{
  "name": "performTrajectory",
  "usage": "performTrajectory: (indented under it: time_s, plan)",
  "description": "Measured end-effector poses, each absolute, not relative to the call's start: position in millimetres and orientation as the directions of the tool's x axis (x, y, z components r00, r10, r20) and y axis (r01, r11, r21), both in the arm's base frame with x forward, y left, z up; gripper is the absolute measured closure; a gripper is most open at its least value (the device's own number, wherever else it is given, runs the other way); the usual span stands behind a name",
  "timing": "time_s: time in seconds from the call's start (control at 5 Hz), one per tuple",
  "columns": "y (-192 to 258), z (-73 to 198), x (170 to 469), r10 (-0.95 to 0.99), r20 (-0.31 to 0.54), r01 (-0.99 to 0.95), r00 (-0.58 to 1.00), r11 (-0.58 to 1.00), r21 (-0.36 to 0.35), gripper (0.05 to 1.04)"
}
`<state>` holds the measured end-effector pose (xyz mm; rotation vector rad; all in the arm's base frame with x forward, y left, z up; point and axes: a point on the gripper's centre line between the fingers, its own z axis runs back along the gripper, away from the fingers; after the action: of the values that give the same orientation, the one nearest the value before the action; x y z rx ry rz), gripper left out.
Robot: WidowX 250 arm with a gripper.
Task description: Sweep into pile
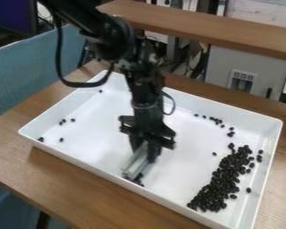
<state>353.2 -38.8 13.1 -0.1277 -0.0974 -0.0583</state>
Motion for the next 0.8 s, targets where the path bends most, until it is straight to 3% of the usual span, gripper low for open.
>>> performTrajectory:
  time_s: [0.4,0.6,0.8]
  plan:
    - [-86.4,13.8,370.8,-0.046,0.116,0.066,0.992,0.982,-0.179,0.692]
    - [-90.3,14.4,374.3,0.003,0.112,0.020,0.994,0.980,-0.199,0.618]
    - [-95.1,15.3,373.4,0.043,0.095,-0.020,0.995,0.973,-0.230,0.309]
